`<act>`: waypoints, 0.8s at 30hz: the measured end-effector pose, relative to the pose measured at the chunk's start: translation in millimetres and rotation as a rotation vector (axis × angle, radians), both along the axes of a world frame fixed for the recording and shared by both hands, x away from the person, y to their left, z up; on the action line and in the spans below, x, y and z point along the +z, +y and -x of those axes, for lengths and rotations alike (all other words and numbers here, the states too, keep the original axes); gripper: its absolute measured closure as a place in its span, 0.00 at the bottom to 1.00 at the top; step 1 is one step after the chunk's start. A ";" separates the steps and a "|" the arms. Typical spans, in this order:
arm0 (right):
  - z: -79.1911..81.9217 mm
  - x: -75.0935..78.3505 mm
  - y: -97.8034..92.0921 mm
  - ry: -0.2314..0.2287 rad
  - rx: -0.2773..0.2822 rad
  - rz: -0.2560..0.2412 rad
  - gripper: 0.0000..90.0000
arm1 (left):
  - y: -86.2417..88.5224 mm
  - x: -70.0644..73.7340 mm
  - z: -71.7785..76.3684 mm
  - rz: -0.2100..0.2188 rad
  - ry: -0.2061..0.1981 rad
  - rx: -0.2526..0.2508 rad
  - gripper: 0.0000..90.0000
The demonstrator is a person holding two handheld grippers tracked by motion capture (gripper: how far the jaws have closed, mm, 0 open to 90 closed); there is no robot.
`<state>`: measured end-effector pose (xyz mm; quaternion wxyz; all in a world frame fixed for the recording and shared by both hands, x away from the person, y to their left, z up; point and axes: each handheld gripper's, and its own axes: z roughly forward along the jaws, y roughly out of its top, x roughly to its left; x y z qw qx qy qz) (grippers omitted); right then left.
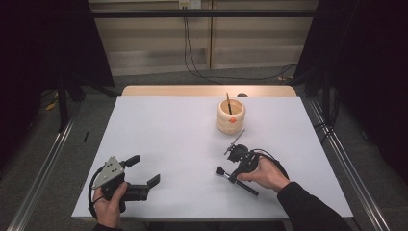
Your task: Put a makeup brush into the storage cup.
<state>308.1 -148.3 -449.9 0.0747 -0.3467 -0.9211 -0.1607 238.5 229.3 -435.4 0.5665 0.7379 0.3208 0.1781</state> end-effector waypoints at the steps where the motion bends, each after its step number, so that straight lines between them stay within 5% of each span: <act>1: -0.5 0.8 -0.9 -0.001 0.005 0.013 0.88 | -0.1 0.1 0.1 0.001 0.000 -0.001 0.02; 24: 0.8 13.7 -14.7 -0.044 -0.029 -0.084 0.88 | -0.3 0.0 -0.1 0.003 -0.004 -0.003 0.02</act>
